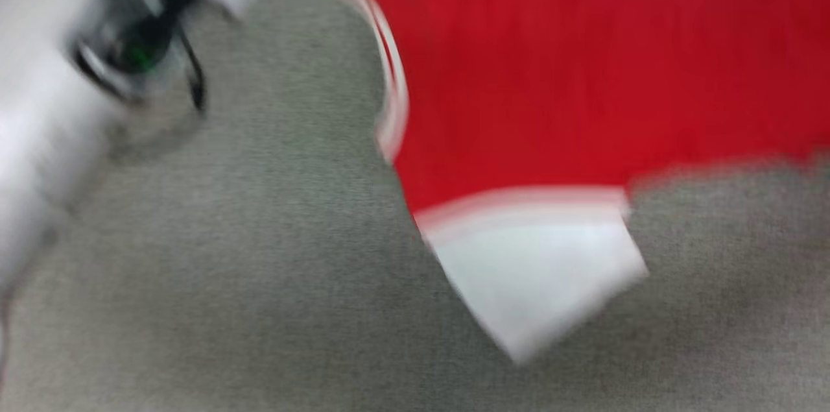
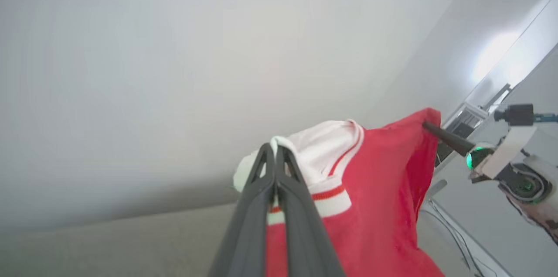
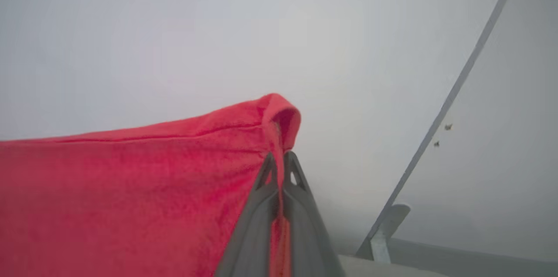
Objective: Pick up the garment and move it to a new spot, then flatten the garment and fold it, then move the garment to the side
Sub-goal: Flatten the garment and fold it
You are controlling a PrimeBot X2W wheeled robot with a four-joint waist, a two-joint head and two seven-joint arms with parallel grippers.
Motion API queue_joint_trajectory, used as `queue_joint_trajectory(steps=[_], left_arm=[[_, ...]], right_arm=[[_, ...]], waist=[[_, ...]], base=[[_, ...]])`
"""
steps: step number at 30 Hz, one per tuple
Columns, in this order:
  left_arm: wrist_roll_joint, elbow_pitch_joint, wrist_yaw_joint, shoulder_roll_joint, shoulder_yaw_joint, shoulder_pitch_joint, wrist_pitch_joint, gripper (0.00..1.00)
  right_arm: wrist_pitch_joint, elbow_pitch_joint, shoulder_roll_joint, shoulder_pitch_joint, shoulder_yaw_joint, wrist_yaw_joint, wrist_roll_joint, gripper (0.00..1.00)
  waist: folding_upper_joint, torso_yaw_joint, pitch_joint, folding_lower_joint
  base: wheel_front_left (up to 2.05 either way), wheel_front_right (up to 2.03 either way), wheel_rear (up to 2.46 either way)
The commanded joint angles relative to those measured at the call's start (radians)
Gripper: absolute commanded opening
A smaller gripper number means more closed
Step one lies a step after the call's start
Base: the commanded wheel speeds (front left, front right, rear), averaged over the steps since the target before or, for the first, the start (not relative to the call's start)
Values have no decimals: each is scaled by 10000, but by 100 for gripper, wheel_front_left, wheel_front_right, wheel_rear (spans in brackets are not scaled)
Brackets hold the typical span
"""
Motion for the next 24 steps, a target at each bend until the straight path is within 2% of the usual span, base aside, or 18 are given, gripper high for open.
queue_joint_trajectory(steps=[1,7,12,18,24], left_arm=[[-118,250,17,-74,254,-553,-76,0],[-474,1080,19,-383,1338,-2797,-800,0],[-515,962,19,-311,1370,-3243,-952,0],[-1113,59,19,-84,1143,-1319,-1173,0],[-1738,-1715,17,8,1340,2456,-1460,0]], right_arm=[[-235,242,116,-432,-143,-15,-88,0],[-1303,1168,424,-1978,-345,-17,-423,0],[-1745,1454,400,-2212,-189,-18,-158,0],[-1760,1217,182,-888,622,-17,397,0],[-1798,101,-256,1722,1676,-17,1288,0]], waist=[[0,-473,469,0],[0,-694,606,0],[0,-721,460,0],[0,-620,333,0],[0,-544,18,0]], base=[[0,0,0],[0,0,0],[0,0,0],[0,0,0],[0,0,0]])
